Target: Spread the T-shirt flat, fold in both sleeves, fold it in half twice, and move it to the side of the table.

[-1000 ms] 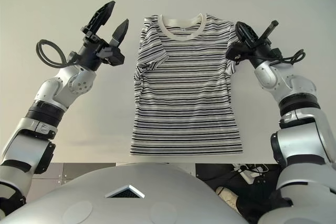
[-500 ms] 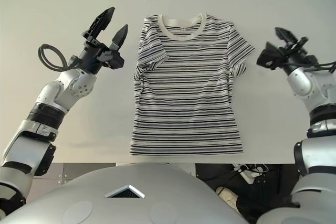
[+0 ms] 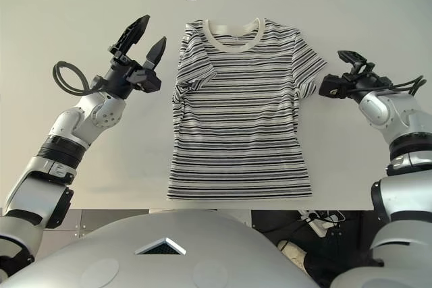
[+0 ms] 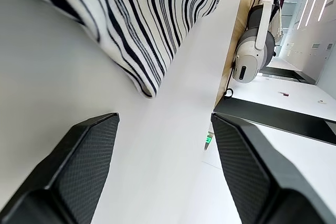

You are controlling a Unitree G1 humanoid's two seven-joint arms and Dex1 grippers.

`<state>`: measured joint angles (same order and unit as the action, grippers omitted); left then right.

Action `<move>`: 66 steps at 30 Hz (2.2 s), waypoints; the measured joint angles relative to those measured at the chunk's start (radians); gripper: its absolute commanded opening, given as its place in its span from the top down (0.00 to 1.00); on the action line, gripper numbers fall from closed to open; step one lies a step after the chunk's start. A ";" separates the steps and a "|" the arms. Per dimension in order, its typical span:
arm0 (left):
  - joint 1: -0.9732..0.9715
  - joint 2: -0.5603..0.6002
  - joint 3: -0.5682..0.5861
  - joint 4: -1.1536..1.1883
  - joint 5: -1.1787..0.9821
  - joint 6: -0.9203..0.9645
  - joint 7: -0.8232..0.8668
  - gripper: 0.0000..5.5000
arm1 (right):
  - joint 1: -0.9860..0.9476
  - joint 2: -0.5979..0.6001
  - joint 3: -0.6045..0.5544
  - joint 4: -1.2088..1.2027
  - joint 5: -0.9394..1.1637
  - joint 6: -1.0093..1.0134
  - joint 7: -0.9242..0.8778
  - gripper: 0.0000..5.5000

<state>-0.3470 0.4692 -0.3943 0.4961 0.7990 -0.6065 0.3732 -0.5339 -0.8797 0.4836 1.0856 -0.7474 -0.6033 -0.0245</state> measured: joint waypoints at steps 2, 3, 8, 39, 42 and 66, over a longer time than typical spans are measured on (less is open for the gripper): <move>0.000 0.000 0.000 0.000 0.000 0.000 0.000 0.48 | -0.029 0.021 0.022 0.032 -0.019 0.007 -0.024 0.41; 0.000 -0.001 0.000 0.000 0.000 0.000 0.000 0.48 | -0.042 0.032 0.033 0.047 -0.027 0.012 -0.032 0.41; -0.001 -0.011 -0.005 0.001 0.000 -0.004 -0.002 0.48 | -0.073 0.062 0.065 0.092 -0.036 0.018 -0.071 0.41; -0.011 -0.011 -0.005 0.005 0.000 -0.013 -0.020 0.48 | -0.126 0.141 0.108 0.210 -0.033 0.060 -0.131 0.98; -0.010 -0.012 -0.005 -0.002 0.000 -0.012 -0.022 0.48 | -0.124 0.141 0.108 0.210 -0.032 0.060 -0.131 0.98; -0.008 -0.010 -0.005 0.003 0.000 -0.014 -0.023 0.48 | -0.062 0.078 0.007 0.037 0.036 -0.064 -0.249 0.98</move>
<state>-0.3552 0.4592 -0.3994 0.4992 0.7989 -0.6200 0.3500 -0.5960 -0.8021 0.4903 1.1225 -0.7117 -0.6670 -0.2737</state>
